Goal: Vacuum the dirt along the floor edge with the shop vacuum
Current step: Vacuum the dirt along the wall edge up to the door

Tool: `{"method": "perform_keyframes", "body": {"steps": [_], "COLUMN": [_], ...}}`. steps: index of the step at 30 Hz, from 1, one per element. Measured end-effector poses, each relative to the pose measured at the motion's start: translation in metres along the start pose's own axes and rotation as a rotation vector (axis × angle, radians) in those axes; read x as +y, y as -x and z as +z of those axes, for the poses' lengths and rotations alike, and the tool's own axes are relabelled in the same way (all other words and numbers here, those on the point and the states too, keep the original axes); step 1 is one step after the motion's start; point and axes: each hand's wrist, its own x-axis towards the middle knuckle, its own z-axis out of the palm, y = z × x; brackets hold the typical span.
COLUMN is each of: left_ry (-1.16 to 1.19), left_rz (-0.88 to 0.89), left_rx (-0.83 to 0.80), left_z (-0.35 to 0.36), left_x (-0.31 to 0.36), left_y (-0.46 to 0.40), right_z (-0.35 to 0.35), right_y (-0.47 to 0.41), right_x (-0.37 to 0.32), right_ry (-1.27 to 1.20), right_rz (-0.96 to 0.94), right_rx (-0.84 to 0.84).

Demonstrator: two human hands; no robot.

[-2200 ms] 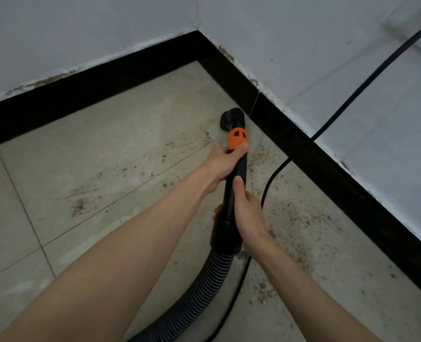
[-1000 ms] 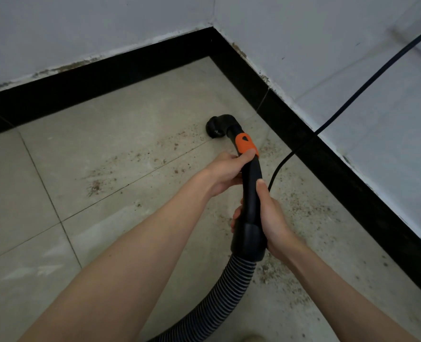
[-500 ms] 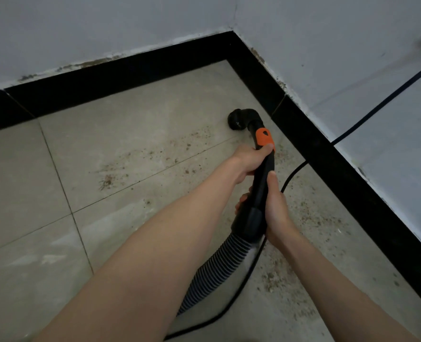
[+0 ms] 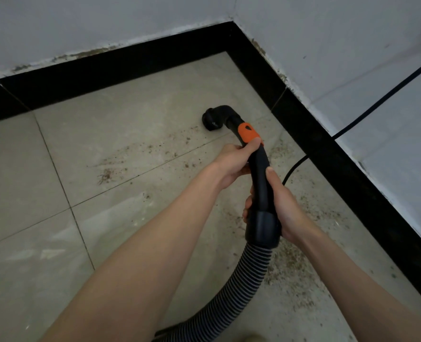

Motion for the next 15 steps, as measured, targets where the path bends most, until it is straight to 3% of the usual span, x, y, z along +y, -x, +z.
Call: {"method": "perform_keyframes", "body": {"steps": [15], "left_ry": [0.015], "left_rz": [-0.026], "left_rx": [-0.041], "left_z": [-0.004], "left_x": [-0.015], "left_y": [0.043], "right_z": [0.011], "right_y": [0.041], "right_x": [0.015], "right_ry": [0.025], "right_rz": [0.018], "right_rx": [0.025]}}
